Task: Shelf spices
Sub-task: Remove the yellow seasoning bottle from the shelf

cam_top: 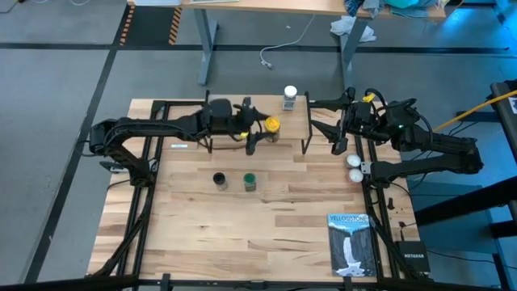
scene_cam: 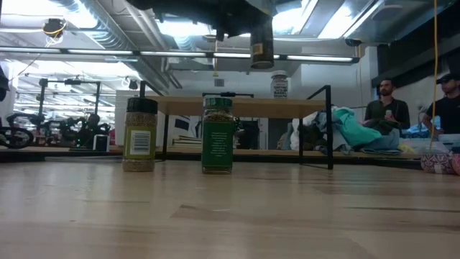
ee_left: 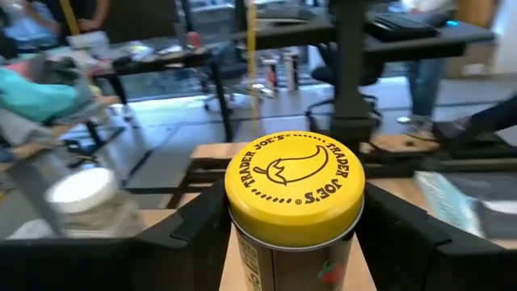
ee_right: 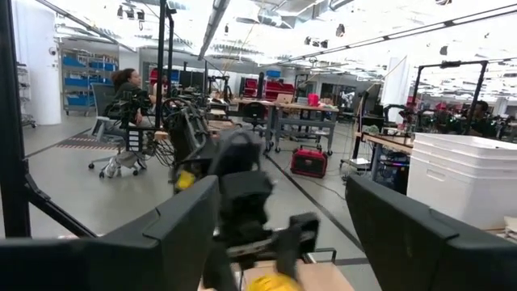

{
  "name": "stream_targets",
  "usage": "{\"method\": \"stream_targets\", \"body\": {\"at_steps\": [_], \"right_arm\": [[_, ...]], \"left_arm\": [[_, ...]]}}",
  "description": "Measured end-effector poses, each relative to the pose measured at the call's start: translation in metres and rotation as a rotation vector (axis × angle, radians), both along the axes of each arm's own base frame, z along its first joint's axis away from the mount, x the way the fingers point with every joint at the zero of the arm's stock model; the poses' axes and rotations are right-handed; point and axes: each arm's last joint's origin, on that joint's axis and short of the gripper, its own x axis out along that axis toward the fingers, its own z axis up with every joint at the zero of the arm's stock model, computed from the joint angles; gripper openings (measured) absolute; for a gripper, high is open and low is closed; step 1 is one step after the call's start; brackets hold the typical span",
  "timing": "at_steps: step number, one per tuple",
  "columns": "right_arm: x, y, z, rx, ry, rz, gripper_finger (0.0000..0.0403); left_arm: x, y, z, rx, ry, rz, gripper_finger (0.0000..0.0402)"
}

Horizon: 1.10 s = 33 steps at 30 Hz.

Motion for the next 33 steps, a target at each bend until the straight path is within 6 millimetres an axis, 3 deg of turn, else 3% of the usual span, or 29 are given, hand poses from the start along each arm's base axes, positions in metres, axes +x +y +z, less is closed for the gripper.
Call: {"method": "stream_targets", "body": {"at_steps": [7, 16, 33], "right_arm": [[0.000, 0.000, 0.000, 0.002, 0.000, -0.011, 0.0277], [0.000, 0.000, 0.000, 0.001, -0.003, -0.011, 0.0277], [0.000, 0.000, 0.000, 0.001, -0.003, -0.012, 0.0277]], "left_arm": [[0.013, -0.041, -0.009, -0.001, 0.023, -0.115, 0.0213], [0.038, -0.076, -0.045, -0.009, 0.091, -0.211, 0.0213], [0.068, -0.109, -0.107, 0.006, 0.161, -0.118, 0.0213]]}}
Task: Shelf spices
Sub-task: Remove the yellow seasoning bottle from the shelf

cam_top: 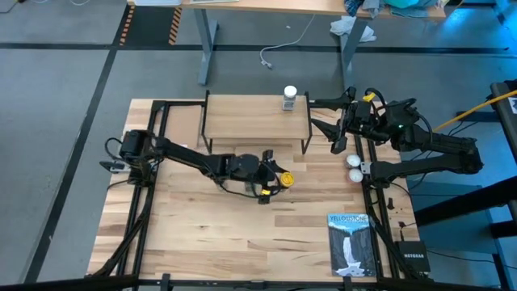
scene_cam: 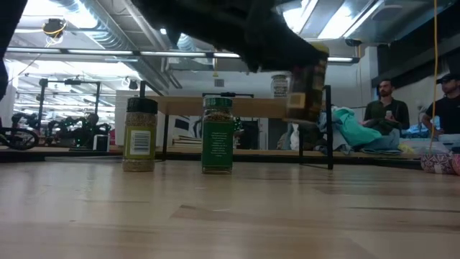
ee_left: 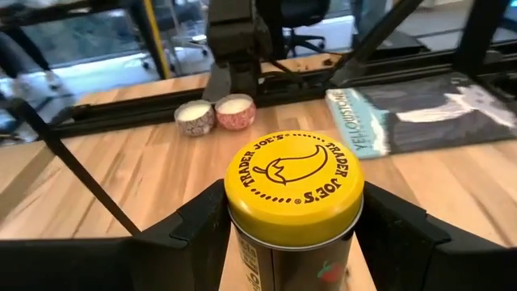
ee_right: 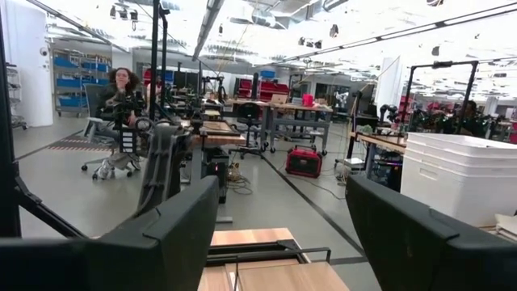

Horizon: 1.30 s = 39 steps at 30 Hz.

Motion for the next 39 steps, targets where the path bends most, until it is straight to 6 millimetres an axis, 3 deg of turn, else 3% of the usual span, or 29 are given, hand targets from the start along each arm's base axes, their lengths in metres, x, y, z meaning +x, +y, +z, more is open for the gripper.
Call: {"method": "stream_targets", "body": {"at_steps": [6, 17, 39], "right_arm": [[0.003, 0.000, -0.002, 0.001, 0.010, 0.000, 0.0277], [0.009, -0.001, -0.004, 0.002, 0.018, -0.004, 0.0277], [0.009, -0.001, -0.004, 0.002, 0.018, -0.003, 0.0277]], "left_arm": [[0.009, -0.008, -0.017, 0.011, -0.053, 0.090, 0.0213], [0.016, -0.004, -0.049, -0.012, -0.020, 0.178, 0.0213], [0.013, 0.012, -0.069, -0.083, -0.056, 0.236, 0.0214]]}}
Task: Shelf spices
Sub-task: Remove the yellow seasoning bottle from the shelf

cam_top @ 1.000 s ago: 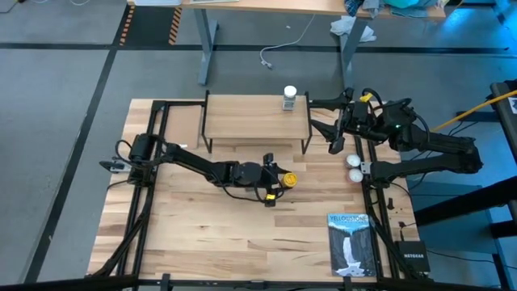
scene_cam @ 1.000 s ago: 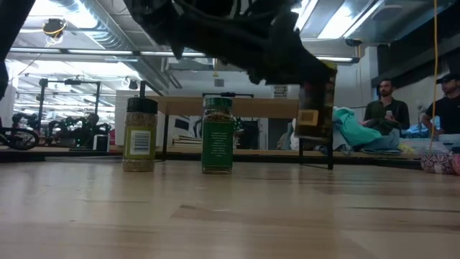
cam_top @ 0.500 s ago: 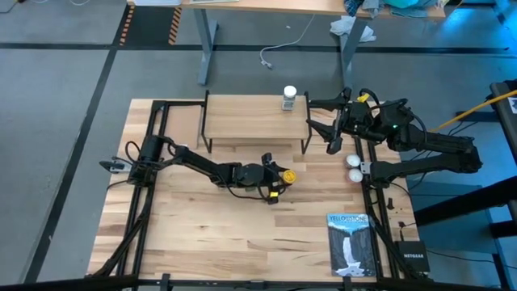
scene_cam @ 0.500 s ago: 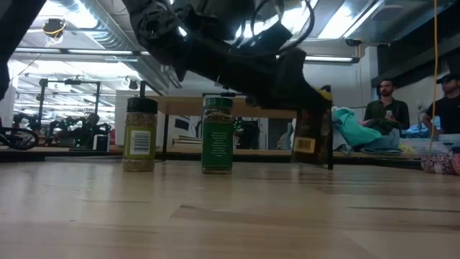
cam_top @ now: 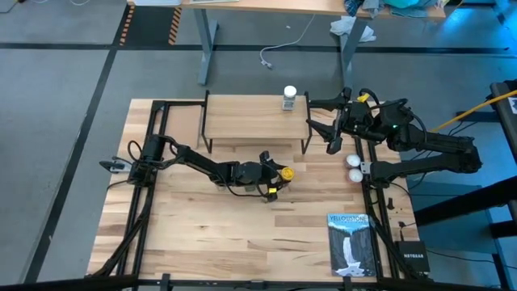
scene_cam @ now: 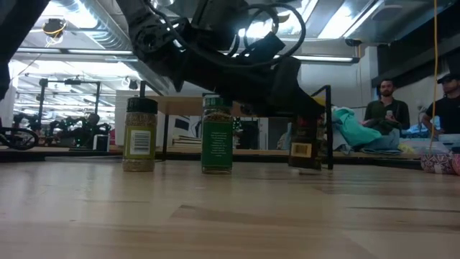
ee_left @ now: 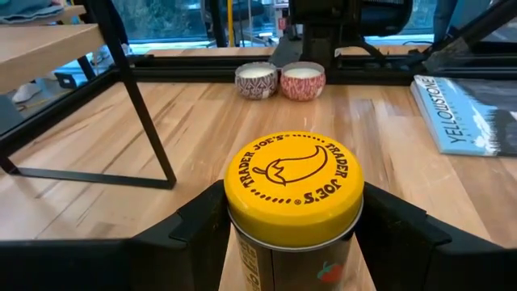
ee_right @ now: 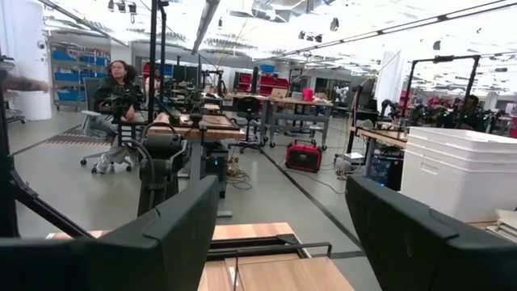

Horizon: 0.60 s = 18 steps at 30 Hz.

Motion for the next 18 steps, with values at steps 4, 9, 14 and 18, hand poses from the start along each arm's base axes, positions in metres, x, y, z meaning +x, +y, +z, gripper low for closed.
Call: {"method": "stream_targets", "body": {"at_steps": [4, 9, 14, 18], "right_arm": [[0.0000, 0.0000, 0.0000, 0.000, 0.000, 0.000, 0.0277], [0.0000, 0.0000, 0.0000, 0.000, 0.000, 0.000, 0.0277], [0.0000, 0.0000, 0.0000, 0.000, 0.000, 0.000, 0.0277], [0.0000, 0.0000, 0.0000, 0.000, 0.000, 0.000, 0.0277]], "left_arm": [[-0.0001, 0.0000, -0.0004, 0.006, 0.006, -0.001, 0.0221], [-0.0001, 0.0000, -0.0005, 0.006, 0.007, -0.002, 0.0223], [0.0002, -0.0011, 0.0010, 0.000, -0.011, -0.003, 0.0224], [0.0008, -0.0049, 0.0039, -0.021, -0.045, -0.017, 0.0235]]}}
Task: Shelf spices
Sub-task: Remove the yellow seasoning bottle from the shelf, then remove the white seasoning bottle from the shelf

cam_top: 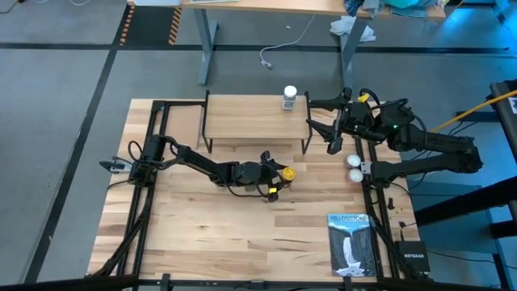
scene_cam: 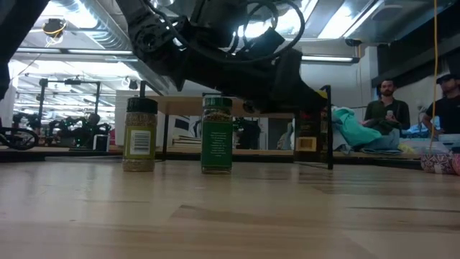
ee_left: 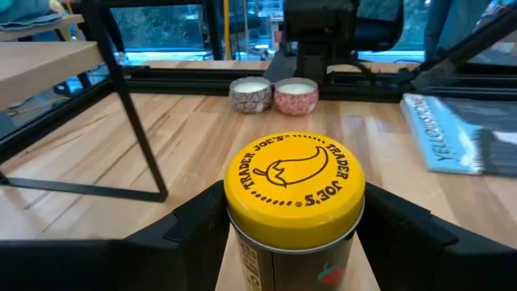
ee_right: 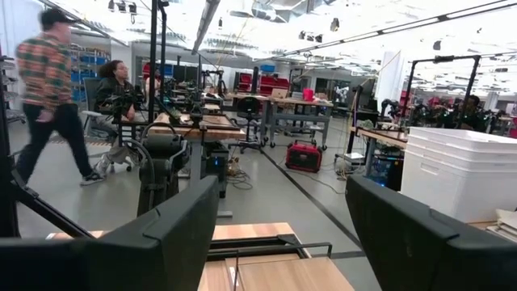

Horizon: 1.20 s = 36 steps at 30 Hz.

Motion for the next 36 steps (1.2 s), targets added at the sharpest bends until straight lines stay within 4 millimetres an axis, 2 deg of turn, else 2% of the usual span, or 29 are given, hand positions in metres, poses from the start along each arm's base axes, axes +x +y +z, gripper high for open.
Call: {"method": "stream_targets", "body": {"at_steps": [6, 13, 23, 28, 32, 36], "right_arm": [[0.000, 0.000, 0.000, 0.000, 0.003, 0.000, 0.0277], [0.000, 0.000, 0.000, 0.000, 0.005, 0.001, 0.0277], [0.000, 0.000, -0.001, 0.001, 0.008, 0.000, 0.0277], [0.000, 0.000, -0.001, -0.001, 0.011, 0.000, 0.0277], [0.000, 0.000, -0.001, -0.001, 0.013, 0.000, 0.0277], [0.000, 0.000, -0.001, -0.005, 0.015, 0.000, 0.0277]], "left_arm": [[-0.001, -0.006, -0.001, -0.016, 0.010, -0.011, 0.0255], [-0.001, -0.008, -0.002, -0.026, 0.014, -0.014, 0.0257], [-0.004, -0.007, 0.019, 0.006, -0.005, -0.010, 0.0258], [-0.007, -0.013, 0.022, 0.030, 0.016, -0.026, 0.0258], [-0.014, -0.017, 0.049, 0.083, -0.017, -0.050, 0.0258], [-0.032, -0.015, 0.091, 0.166, -0.010, -0.041, 0.0258]]}}
